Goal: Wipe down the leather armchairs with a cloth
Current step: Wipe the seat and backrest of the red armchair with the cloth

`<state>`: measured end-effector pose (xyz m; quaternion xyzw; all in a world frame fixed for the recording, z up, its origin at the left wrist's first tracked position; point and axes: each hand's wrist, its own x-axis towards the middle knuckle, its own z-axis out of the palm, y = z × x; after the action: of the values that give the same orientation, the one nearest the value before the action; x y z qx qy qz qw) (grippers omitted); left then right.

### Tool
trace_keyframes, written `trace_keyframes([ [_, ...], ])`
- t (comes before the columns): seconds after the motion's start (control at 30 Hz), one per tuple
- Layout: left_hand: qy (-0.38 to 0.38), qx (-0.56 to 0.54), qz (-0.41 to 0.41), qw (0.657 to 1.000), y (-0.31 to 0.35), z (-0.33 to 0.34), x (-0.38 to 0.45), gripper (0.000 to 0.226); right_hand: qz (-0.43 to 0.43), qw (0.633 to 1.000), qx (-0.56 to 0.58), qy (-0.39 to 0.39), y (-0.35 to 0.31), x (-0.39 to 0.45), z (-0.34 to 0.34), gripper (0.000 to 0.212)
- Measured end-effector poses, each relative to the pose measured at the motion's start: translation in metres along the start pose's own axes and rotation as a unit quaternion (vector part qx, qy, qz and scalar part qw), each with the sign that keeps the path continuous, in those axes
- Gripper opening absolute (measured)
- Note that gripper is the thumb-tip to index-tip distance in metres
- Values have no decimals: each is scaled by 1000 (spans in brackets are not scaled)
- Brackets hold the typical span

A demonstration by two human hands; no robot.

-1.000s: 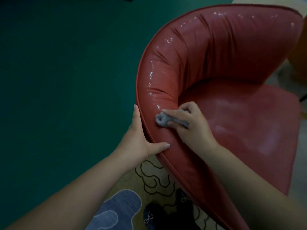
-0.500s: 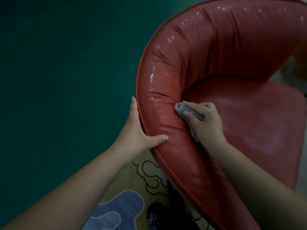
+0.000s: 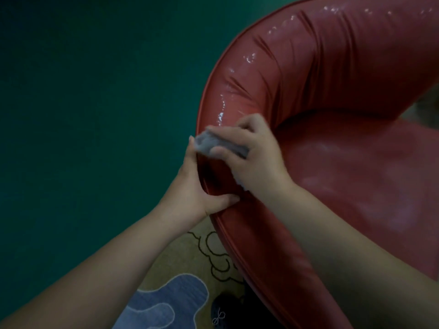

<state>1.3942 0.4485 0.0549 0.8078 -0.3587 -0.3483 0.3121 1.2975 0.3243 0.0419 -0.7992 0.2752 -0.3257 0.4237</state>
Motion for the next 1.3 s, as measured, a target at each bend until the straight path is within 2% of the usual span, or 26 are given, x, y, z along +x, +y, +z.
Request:
trace_keyframes([
  [0.07,-2,-12,0,1000,-1,0,1,136,-40,997,-38,-52,-2,4,6,34],
  [0.1,-6,-20,-2,1000,-2,-1,1,138,-32,997,-46,-48,3,6,3,34],
  [0.27,-16,-33,-20,999,-1,-12,7,137,77,996,-21,37,24,5,-15,34],
  [0.3,-15,-27,-17,999,-1,-12,10,137,60,997,-19,36,20,7,-11,34],
  [0.4,-18,-13,-9,1000,0,-13,15,136,-39,997,-54,-29,13,8,1,34],
  [0.43,-25,-15,-10,1000,-1,-14,16,136,-41,997,-63,-28,18,8,0,34],
  [0.57,-45,-29,-19,998,-1,-18,20,137,70,995,-35,56,36,13,-14,35],
  [0.63,-44,-32,-13,998,1,-18,25,137,51,996,-40,65,29,21,-6,34],
  [0.77,-40,-42,-11,998,4,-18,35,138,-14,996,-88,7,20,39,4,36],
  [0.83,-39,-47,-8,998,5,-19,39,139,7,995,-97,20,31,40,-8,35],
  [0.93,-40,-39,-10,998,8,-20,43,140,97,989,-47,103,44,40,-26,34],
  [1.0,-36,-33,-7,999,9,-20,46,140,58,993,-29,101,36,47,-20,35],
  [1.1,-30,-14,-1,999,11,-22,51,140,-70,995,-64,-23,23,62,3,37],
  [1.13,-27,-12,2,1000,11,-23,54,140,-74,994,-81,-27,25,73,6,36],
  [1.23,-13,-18,8,1000,12,-26,64,138,15,993,-100,56,39,114,-1,35],
  [1.3,-10,-27,14,1000,14,-28,72,136,32,995,-69,66,43,114,-2,36],
])
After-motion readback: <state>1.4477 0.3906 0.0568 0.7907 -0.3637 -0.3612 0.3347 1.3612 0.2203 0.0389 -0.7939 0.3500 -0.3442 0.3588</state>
